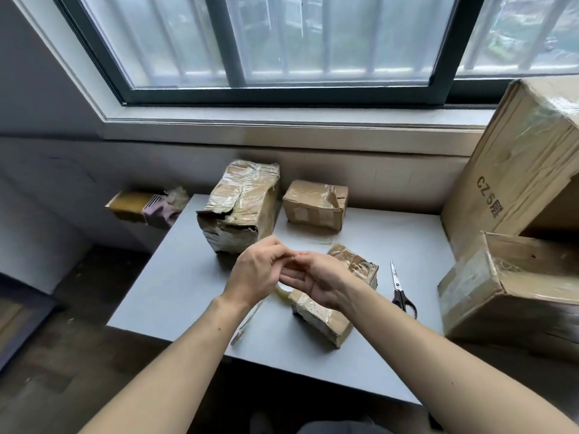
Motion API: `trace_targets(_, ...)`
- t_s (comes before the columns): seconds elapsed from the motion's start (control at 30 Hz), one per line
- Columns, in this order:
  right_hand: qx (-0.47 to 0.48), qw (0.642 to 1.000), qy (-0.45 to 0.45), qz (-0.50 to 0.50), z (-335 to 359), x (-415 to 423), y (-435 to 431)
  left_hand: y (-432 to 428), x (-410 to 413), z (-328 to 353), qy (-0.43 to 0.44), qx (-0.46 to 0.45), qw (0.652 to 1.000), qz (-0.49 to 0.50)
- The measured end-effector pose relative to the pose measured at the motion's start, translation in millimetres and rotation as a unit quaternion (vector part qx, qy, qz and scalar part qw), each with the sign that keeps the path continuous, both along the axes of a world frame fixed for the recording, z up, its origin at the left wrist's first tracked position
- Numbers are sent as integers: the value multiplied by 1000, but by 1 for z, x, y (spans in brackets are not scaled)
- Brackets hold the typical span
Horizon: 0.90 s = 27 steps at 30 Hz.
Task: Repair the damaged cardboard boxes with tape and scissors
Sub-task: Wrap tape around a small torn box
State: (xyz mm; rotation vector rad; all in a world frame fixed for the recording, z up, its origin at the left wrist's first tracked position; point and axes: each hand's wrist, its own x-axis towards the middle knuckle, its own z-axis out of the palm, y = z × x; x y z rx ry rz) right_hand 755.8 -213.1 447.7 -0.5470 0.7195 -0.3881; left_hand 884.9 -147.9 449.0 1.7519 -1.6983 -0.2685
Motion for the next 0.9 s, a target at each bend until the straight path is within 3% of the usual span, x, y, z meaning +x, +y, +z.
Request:
trace_targets(0.17,-19,1000,4,-10,11,39,27,14,39,4,48,5,999,23)
trace_targets(0.3,-134,987,63,-54,10,61,41,18,64,6,176,74,978,90)
trace_targets(0.4,-189,975,83,-87,9,75,52,21,76,9,231,77,966,91)
trace_targets(0.7,-322,917,202,-118,11,92,58,20,92,3,242,94,962,82)
trace_targets(0.9,-328,909,213,-141,17,93,49,13,90,9,225,96,968,53)
